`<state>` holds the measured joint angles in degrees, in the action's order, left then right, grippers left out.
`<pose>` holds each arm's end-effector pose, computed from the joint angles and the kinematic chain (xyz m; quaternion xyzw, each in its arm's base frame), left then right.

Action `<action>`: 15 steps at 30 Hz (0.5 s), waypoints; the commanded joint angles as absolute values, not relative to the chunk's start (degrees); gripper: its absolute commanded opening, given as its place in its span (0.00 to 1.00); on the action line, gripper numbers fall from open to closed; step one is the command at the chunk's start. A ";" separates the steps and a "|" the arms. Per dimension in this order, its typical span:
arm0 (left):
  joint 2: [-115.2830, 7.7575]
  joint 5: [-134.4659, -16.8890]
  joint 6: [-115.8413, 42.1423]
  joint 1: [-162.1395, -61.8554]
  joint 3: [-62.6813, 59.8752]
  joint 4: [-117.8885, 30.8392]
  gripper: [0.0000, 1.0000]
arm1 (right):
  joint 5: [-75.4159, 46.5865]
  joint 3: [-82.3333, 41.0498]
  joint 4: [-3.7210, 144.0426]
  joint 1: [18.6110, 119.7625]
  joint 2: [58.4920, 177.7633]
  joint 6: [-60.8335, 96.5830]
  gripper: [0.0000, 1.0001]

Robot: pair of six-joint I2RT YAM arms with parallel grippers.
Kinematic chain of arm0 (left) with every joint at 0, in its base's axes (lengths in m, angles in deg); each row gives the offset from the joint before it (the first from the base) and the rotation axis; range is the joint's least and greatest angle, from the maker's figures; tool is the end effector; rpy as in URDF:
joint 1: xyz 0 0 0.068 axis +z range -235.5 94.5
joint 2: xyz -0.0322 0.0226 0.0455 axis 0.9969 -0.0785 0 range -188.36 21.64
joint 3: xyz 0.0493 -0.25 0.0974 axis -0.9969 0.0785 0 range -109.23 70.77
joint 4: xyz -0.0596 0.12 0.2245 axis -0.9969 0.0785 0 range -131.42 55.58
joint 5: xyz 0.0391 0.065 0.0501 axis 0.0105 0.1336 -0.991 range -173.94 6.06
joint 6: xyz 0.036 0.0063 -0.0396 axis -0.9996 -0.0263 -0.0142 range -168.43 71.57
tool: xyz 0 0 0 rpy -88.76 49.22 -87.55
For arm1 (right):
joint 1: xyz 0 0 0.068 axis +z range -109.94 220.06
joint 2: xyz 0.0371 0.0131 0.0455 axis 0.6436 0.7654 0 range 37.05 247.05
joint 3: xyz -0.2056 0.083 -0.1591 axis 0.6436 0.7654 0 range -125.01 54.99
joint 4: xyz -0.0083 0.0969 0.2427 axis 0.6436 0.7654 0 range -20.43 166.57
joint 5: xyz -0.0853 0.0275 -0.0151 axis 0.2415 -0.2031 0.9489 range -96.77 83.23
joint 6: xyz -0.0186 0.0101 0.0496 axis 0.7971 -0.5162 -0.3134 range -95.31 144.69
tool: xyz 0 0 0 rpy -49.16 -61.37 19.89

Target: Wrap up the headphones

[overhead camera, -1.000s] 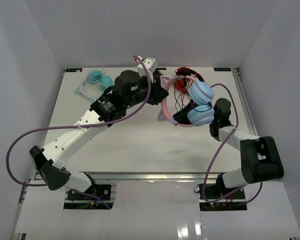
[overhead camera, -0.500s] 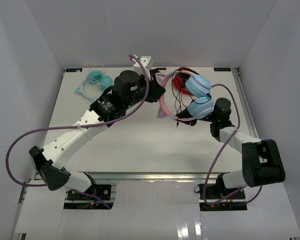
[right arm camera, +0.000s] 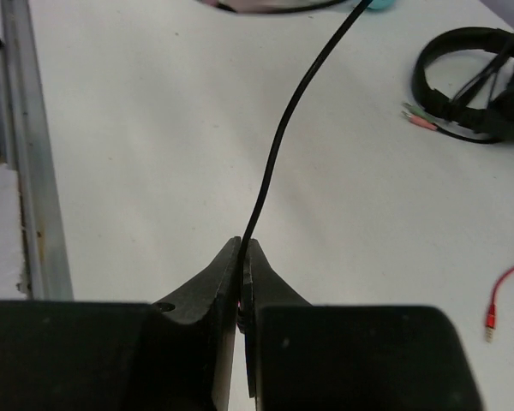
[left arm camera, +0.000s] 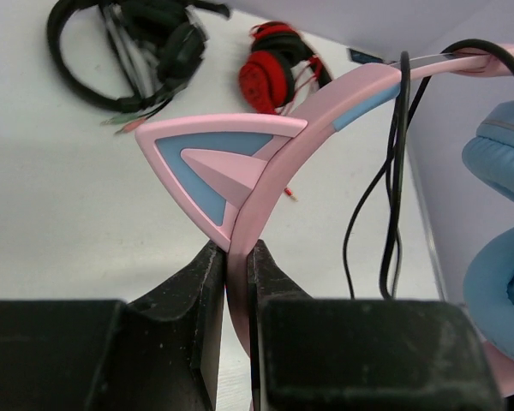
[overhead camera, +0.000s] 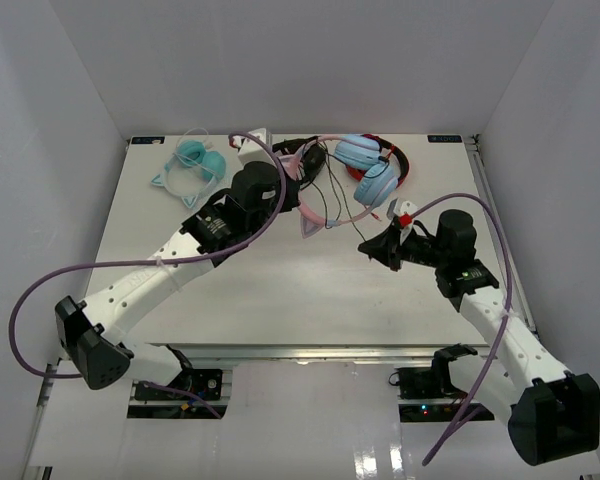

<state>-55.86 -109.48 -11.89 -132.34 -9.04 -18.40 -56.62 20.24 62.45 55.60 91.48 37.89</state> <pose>0.2195 -0.2117 0.4036 -0.0531 0.8104 -0.2329 0.5350 0.1968 0.0830 0.2812 -0.4310 0.6200 0.3403 0.5604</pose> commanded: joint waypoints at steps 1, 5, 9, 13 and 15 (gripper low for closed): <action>-56.34 -117.21 -0.89 -131.97 -4.97 -21.77 0.00 | -45.29 19.17 75.63 57.54 87.85 49.11 0.08; -60.21 -115.22 1.15 -131.90 -1.65 -22.04 0.00 | -41.11 18.27 78.55 60.26 89.37 51.49 0.08; -64.82 -112.30 0.96 -131.97 -0.65 -20.73 0.00 | -34.92 17.06 81.11 63.95 93.64 53.89 0.08; -70.81 -108.87 -2.67 -131.99 -1.53 -18.09 0.00 | -26.92 14.20 84.95 68.10 100.30 57.71 0.08; -74.30 -106.41 -3.88 -131.91 -2.15 -15.97 0.00 | -23.04 13.30 86.74 70.16 101.81 59.96 0.08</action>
